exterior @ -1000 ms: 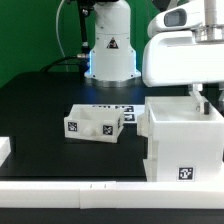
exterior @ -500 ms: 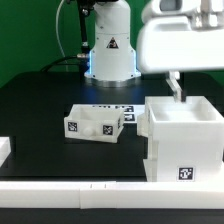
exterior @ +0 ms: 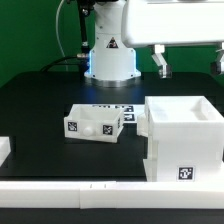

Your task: Assemble drawer

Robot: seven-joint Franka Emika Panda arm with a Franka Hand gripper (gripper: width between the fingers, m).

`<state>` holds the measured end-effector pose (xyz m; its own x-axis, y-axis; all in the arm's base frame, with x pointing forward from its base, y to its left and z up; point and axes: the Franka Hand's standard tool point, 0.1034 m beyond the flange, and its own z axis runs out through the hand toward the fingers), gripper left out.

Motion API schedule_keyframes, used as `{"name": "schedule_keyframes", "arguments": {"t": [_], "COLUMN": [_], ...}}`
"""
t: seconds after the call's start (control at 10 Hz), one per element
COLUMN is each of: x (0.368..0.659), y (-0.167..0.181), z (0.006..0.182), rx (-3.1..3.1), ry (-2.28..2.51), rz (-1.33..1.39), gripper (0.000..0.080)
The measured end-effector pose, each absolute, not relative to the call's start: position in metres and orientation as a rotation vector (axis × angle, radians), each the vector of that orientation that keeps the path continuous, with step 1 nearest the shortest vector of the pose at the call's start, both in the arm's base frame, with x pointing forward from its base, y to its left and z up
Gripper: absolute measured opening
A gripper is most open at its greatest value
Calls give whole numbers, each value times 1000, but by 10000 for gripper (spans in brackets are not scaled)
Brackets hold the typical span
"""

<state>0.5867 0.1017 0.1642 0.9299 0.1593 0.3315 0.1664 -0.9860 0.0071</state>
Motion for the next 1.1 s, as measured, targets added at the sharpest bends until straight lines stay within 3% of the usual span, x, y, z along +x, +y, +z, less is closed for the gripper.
{"name": "schedule_keyframes", "arguments": {"t": [0.2, 0.5, 0.8, 1.1], "x": [586, 586, 578, 577], "y": [97, 45, -3, -5], "z": [165, 180, 167, 165], "rx": [-3069, -3070, -2985, -2888], "ry": [-334, -732, -1184, -1488], "rz": [-524, -480, -399, -363], "gripper": [649, 649, 649, 649]}}
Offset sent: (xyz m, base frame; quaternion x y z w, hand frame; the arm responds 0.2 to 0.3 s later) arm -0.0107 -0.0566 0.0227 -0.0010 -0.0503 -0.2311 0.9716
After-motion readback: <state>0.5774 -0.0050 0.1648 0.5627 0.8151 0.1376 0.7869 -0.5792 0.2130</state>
